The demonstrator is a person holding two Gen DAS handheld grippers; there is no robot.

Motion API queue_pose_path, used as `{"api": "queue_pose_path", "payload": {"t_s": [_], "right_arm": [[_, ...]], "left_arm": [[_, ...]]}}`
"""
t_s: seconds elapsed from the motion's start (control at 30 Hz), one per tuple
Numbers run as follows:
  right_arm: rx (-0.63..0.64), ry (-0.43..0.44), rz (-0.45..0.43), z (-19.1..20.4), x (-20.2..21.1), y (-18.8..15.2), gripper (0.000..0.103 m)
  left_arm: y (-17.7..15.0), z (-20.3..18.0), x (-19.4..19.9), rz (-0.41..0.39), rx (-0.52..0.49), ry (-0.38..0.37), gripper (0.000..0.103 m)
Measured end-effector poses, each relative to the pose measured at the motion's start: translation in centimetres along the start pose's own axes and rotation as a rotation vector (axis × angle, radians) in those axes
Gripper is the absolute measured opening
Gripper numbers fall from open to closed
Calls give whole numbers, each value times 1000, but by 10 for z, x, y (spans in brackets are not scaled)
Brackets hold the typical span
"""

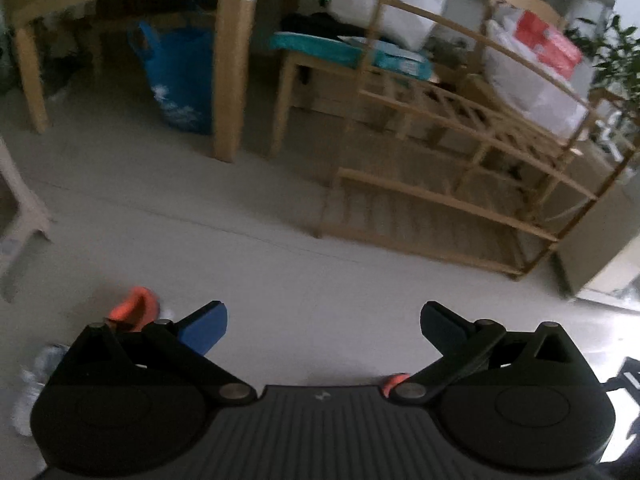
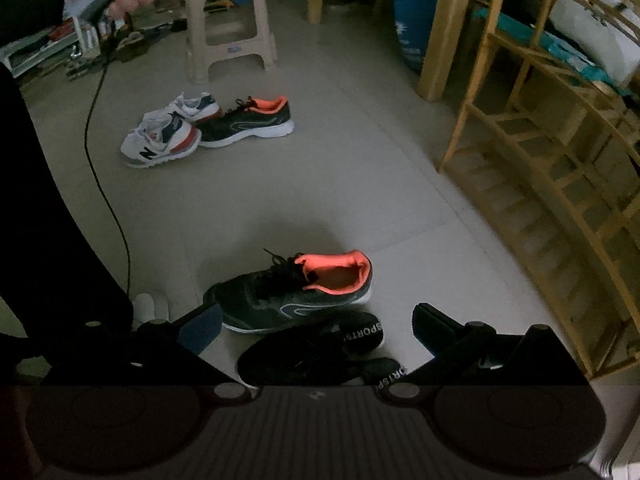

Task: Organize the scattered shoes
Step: 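Grasp the second black-and-orange sneaker by the heel with the left tool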

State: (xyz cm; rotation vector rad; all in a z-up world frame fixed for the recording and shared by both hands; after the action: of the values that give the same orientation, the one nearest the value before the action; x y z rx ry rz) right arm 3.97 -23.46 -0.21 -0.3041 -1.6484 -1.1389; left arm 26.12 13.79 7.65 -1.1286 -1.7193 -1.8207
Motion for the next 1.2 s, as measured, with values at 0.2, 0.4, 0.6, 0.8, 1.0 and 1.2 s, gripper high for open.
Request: {"api": "queue_pose_path", "payload": {"t_s": [0.2, 0.4, 0.6, 0.8, 1.0, 1.2], "right_arm": [[-45, 5, 2, -3, -3, 4, 103], [-111, 3, 15, -8, -8, 9, 103], [-177, 3, 35, -15, -11, 12, 103], [-205, -25, 57, -25, -18, 11, 103], [-295, -1, 135, -41, -37, 1, 103], [-392, 38, 192, -53, -52, -5, 103]], "left_arm": [[-18, 52, -23, 37, 34, 76, 103], [-47, 91, -84, 90, 108, 90, 103], [-65, 126, -159, 134, 171, 84, 103], [-68, 171, -241, 153, 222, 109, 103], [-66, 206, -315, 174, 254, 129, 103], [-70, 228, -356, 212, 312, 111, 103]]}}
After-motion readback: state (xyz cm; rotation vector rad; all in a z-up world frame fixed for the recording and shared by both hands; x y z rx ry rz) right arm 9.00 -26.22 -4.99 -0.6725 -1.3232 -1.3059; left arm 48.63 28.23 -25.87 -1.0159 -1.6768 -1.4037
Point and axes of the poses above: each gripper's, at about its wrist camera, not at the fingertips, and x roughly against the way its jaws point, z to its left, y to its top, the point moved 2 cm from there along -x, roughly the way its jaws point, and after that the axes turned 6 degrees about -x, right-handed, at the moved point
